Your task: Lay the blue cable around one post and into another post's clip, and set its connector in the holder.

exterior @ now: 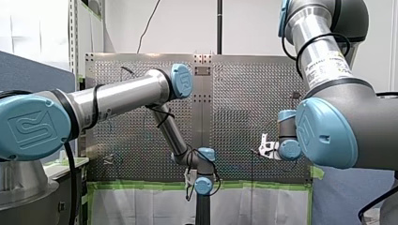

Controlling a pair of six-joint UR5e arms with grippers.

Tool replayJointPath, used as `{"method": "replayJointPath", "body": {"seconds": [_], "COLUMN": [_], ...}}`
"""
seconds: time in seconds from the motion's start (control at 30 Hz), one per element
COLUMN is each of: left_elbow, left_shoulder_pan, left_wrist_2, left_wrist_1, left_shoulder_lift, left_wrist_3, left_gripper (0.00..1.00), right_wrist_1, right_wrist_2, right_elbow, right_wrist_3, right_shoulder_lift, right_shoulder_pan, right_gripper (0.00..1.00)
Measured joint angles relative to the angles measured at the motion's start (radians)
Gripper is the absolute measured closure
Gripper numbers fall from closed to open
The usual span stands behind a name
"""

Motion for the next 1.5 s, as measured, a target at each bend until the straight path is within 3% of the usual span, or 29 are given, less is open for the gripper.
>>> {"method": "replayJointPath", "body": {"seconds": [0.4,0.63,0.87,1.23,1.5], "left_elbow": [0.001,0.001,0.001,0.002,0.003], "left_shoulder_pan": [-0.023,-0.05,-0.081,-0.115,-0.105], "left_wrist_2": [0.002,0.042,0.047,0.05,0.047], "left_wrist_1": [0.001,0.001,-0.005,-0.016,-0.018], "left_shoulder_lift": [0.004,0.026,0.042,0.071,0.078], "left_wrist_3": [0.046,0.07,0.098,0.097,0.057], "left_gripper": [0.99,0.99,0.99,0.99,0.99], "right_wrist_1": [0.0,0.0,-0.009,0.002,-0.003], "right_wrist_2": [0.001,0.003,0.0,-0.011,-0.026], "right_elbow": [-0.001,-0.001,-0.001,-0.034,-0.039], "right_wrist_3": [0.008,0.014,0.037,0.051,0.049], "right_shoulder_lift": [0.0,0.0,0.0,-0.001,0.0], "right_shoulder_pan": [-0.024,-0.044,-0.072,-0.112,-0.132], "right_gripper": [1.0,1.0,1.0,1.0,1.0]}}
